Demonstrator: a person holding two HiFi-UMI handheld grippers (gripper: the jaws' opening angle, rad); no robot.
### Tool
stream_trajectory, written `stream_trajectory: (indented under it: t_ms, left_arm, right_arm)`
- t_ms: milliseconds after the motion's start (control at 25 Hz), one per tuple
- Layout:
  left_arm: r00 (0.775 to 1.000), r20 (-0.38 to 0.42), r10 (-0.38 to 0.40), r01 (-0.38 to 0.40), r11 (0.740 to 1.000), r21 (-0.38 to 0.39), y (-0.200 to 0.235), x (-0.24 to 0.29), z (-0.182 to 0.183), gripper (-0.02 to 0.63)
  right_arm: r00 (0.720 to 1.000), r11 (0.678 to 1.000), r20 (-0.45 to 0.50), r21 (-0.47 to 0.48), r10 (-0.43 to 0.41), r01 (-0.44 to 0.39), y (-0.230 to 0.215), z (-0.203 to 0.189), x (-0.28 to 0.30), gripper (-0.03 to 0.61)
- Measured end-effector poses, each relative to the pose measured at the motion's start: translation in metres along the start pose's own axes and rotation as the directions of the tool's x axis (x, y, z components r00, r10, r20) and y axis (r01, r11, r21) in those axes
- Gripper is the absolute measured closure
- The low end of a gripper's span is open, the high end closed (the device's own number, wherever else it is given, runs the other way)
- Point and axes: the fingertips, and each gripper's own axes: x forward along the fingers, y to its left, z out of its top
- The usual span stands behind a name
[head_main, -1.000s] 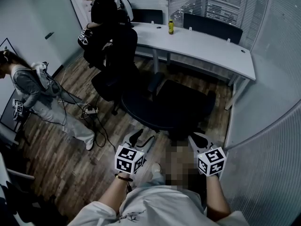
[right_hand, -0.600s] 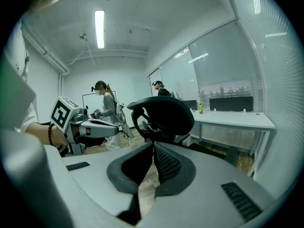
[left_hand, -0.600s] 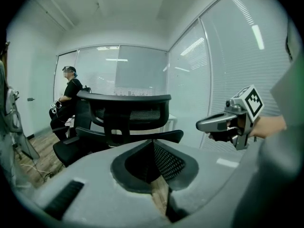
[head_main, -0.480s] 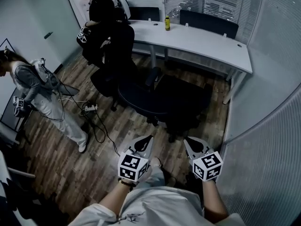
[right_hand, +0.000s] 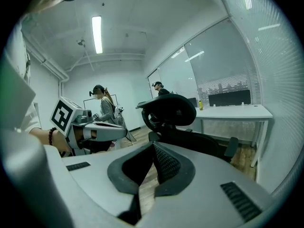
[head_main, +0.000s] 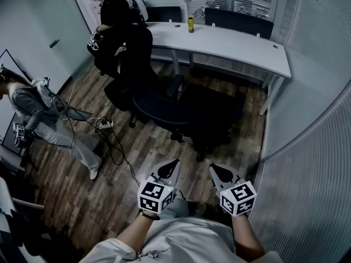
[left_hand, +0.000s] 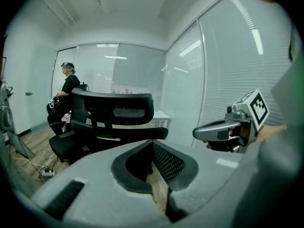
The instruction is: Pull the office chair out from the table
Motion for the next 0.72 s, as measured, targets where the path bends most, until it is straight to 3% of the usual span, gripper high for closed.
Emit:
stream_trajectory:
  t_ms: [200, 400, 720]
  left_arm:
    - [0.999, 0.009, -0.045, 0.045, 0.998, -0.035, -0.008, 0.0, 0.003, 0.603]
    - [0.999, -0.006, -0.048, 0.048, 0.999, 0.004, 0.004, -0.003, 0.006, 0.603]
    - [0.998, -0.007, -0.057, 0.057, 0.998, 0.0, 0.024, -0.015, 0.002, 0.603]
  right_arm:
    - [1.0, 1.0, 0.011, 0.012, -0.008, 0.008, 0.008, 0.006, 0.0, 0.571]
    - [1.0, 1.0, 0.016, 0.007, -0.021, 0.021, 0.014, 0.018, 0.015, 0.571]
    - [1.0, 1.0, -0.004, -0.005, -0.03, 0.03, 0.033, 0.018, 0.028, 0.571]
